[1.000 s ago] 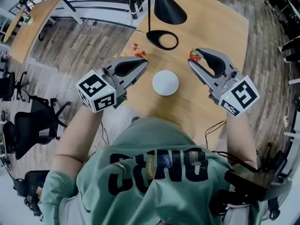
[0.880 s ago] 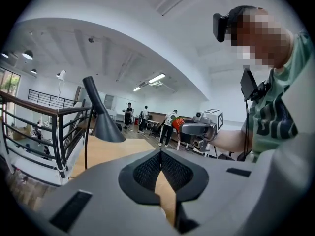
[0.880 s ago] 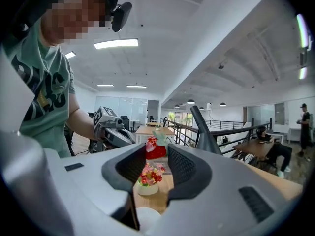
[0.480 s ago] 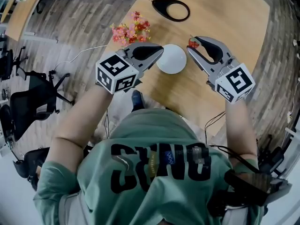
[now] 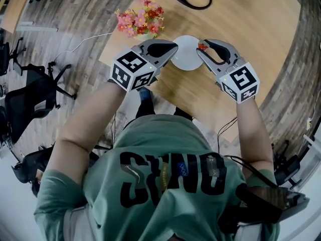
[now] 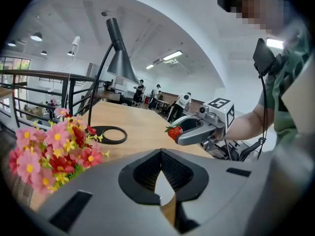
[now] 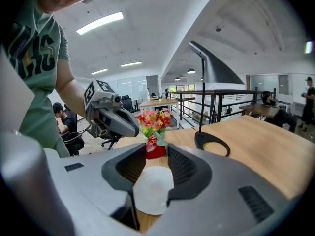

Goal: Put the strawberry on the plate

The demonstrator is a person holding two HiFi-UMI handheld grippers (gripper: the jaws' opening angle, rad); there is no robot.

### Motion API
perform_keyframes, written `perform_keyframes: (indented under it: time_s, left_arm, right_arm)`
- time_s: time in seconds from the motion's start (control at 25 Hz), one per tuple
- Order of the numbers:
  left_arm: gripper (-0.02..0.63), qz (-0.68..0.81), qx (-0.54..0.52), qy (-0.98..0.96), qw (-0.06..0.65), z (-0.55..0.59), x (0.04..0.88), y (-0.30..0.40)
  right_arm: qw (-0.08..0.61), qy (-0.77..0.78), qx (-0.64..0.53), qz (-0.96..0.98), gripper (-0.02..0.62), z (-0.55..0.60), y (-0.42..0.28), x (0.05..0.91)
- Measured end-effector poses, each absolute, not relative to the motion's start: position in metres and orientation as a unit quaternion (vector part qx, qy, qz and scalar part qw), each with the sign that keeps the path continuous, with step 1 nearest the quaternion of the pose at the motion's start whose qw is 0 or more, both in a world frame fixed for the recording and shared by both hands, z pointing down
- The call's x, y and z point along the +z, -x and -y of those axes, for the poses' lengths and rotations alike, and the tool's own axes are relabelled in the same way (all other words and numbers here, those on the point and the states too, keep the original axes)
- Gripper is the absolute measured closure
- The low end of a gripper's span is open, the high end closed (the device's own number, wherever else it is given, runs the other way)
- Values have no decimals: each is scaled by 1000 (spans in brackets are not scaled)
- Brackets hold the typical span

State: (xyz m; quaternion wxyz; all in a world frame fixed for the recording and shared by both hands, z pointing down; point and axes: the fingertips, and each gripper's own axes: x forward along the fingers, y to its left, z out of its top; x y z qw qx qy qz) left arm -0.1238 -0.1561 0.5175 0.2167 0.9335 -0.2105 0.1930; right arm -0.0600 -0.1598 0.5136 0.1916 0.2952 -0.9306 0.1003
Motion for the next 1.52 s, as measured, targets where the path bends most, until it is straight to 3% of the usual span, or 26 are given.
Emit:
perform_keyframes:
  time_s: [0.68, 1.08, 1.16, 1.24, 1.52]
  left_arm:
    - [601, 219, 211, -916, 260, 152, 579, 144]
    - [601, 219, 209, -913, 274, 147, 585, 152]
    - [601, 219, 208, -912, 277, 145, 585, 154]
    - [601, 220, 204, -912, 279, 145, 582, 155]
    - [601, 221, 187, -917, 276, 152, 564, 158]
  right_arm:
    - [313, -248, 125, 908, 453, 160, 88, 639]
    - [337, -235, 142, 901, 450, 154, 92, 665]
    - [327, -240, 144, 903, 368, 156, 92, 660]
    - [315, -251, 138, 905, 341, 158, 90, 647]
    - [295, -275, 124, 907, 339, 164, 85, 618]
